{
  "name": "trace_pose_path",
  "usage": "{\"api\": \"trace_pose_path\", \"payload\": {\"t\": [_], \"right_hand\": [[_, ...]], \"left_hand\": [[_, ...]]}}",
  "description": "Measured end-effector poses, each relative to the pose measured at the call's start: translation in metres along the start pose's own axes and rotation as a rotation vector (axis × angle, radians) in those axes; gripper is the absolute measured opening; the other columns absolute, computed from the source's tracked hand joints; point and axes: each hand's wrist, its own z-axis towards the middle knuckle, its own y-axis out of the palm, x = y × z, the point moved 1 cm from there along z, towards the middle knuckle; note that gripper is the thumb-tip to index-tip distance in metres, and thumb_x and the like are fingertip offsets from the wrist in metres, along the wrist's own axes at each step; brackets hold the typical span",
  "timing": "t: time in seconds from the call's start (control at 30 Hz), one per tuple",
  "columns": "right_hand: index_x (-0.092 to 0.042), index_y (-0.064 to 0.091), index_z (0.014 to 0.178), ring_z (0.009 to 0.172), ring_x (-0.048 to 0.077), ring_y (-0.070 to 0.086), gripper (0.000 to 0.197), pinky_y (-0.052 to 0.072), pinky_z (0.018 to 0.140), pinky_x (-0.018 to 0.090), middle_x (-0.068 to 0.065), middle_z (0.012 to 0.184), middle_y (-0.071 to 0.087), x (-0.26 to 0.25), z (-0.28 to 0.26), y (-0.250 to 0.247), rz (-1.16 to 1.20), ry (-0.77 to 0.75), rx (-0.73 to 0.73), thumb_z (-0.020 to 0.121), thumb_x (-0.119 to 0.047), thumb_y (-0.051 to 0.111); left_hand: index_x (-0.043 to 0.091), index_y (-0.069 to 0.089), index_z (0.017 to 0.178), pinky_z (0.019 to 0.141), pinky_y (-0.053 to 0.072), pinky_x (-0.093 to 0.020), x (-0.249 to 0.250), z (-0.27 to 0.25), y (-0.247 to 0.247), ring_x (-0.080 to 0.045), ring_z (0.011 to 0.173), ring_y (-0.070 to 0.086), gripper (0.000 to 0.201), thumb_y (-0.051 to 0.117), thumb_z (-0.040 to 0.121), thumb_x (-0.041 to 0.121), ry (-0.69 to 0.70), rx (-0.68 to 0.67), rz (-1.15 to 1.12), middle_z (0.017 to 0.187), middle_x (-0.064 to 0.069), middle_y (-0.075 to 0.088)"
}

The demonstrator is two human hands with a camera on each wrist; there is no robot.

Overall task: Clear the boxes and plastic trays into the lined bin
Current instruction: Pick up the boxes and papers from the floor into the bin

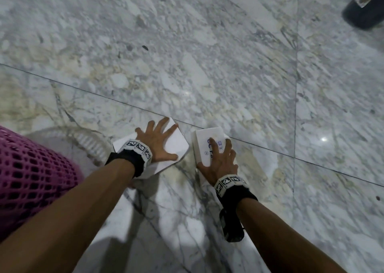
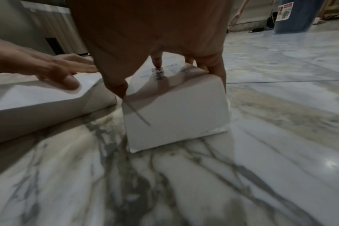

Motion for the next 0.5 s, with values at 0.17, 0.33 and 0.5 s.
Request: {"api": "trace_pose_path", "payload": {"t": [0.17, 0.33, 0.5], "right_hand": [[-0.045, 0.007, 0.148, 0.138, 0.036, 0.019, 0.093, 0.038, 0.1, 0.057, 0.005, 0.159, -0.005, 0.001, -0.009, 0.003, -0.013, -0.016, -0.009, 0.072, -0.063, 0.058], [-0.039, 0.014, 0.149, 0.137, 0.036, 0.023, 0.091, 0.038, 0.101, 0.054, 0.008, 0.159, -0.001, -0.012, -0.01, -0.018, 0.038, -0.058, 0.042, 0.074, -0.06, 0.061], [-0.039, 0.012, 0.149, 0.136, 0.036, 0.024, 0.1, 0.039, 0.101, 0.053, 0.007, 0.159, 0.0, -0.025, 0.003, -0.047, 0.066, -0.079, 0.045, 0.068, -0.06, 0.067]], "left_hand": [[0.048, 0.007, 0.146, 0.096, 0.034, -0.059, 0.024, -0.029, 0.017, -0.033, 0.136, 0.02, 0.105, 0.043, 0.056, 0.088, -0.012, 0.041, -0.07, 0.16, 0.014, 0.006], [0.051, 0.032, 0.138, 0.101, 0.029, -0.057, 0.037, -0.055, 0.013, -0.033, 0.134, 0.023, 0.089, 0.049, 0.058, 0.085, -0.176, 0.069, -0.286, 0.156, 0.019, 0.019], [0.049, 0.032, 0.139, 0.101, 0.025, -0.057, 0.047, -0.07, 0.0, -0.032, 0.136, 0.019, 0.091, 0.053, 0.057, 0.081, -0.269, 0.106, -0.359, 0.157, 0.019, 0.017]]}}
